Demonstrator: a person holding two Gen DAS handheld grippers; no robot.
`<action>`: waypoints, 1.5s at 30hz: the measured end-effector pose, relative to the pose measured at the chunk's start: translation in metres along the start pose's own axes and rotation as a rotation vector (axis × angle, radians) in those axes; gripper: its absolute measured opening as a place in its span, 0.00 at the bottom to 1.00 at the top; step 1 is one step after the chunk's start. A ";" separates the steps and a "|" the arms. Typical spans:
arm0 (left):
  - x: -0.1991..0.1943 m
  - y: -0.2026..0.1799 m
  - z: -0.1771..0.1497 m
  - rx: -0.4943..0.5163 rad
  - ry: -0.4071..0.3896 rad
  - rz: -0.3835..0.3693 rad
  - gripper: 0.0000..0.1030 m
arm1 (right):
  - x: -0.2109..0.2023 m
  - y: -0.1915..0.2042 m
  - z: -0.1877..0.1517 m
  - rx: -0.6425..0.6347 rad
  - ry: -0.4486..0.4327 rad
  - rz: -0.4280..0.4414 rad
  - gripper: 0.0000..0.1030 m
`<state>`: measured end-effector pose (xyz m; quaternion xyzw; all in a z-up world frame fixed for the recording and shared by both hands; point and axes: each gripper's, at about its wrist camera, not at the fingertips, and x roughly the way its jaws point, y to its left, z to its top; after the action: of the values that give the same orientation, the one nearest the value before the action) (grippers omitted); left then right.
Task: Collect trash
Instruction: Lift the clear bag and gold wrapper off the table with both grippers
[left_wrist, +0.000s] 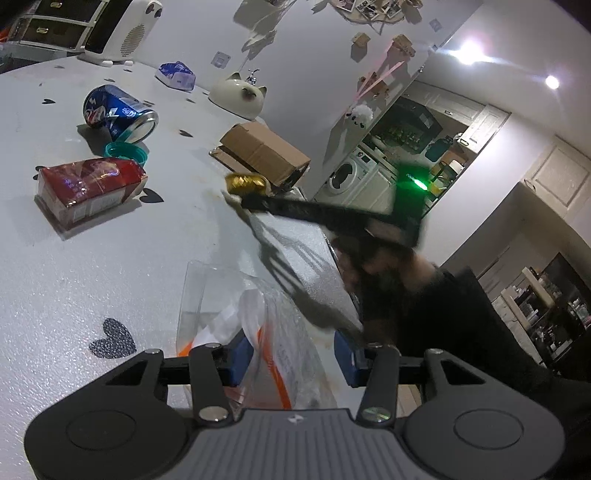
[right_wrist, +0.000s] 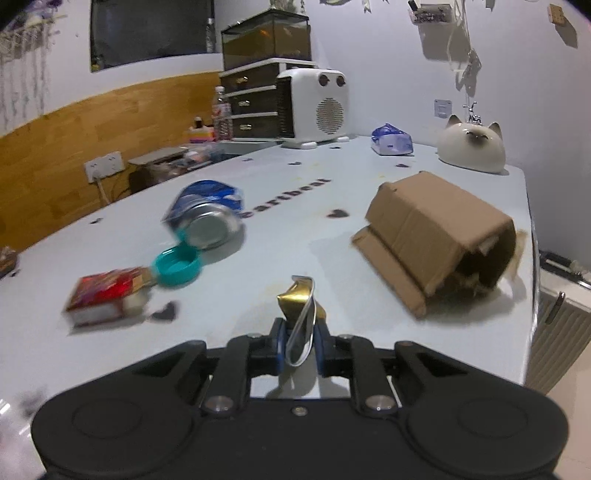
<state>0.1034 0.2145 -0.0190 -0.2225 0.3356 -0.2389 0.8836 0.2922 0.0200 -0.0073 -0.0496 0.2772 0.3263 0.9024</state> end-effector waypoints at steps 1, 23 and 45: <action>0.000 0.000 0.000 0.000 0.001 0.000 0.47 | -0.010 0.003 -0.006 0.002 -0.002 0.009 0.16; 0.017 -0.001 -0.008 -0.025 0.010 -0.003 0.24 | -0.141 0.057 -0.098 0.079 0.025 0.045 0.29; 0.012 -0.016 -0.018 0.002 -0.033 0.055 0.24 | -0.119 0.052 -0.086 0.379 0.012 -0.008 0.45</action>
<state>0.0948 0.1909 -0.0285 -0.2163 0.3269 -0.2111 0.8954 0.1446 -0.0299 -0.0110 0.1185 0.3389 0.2645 0.8951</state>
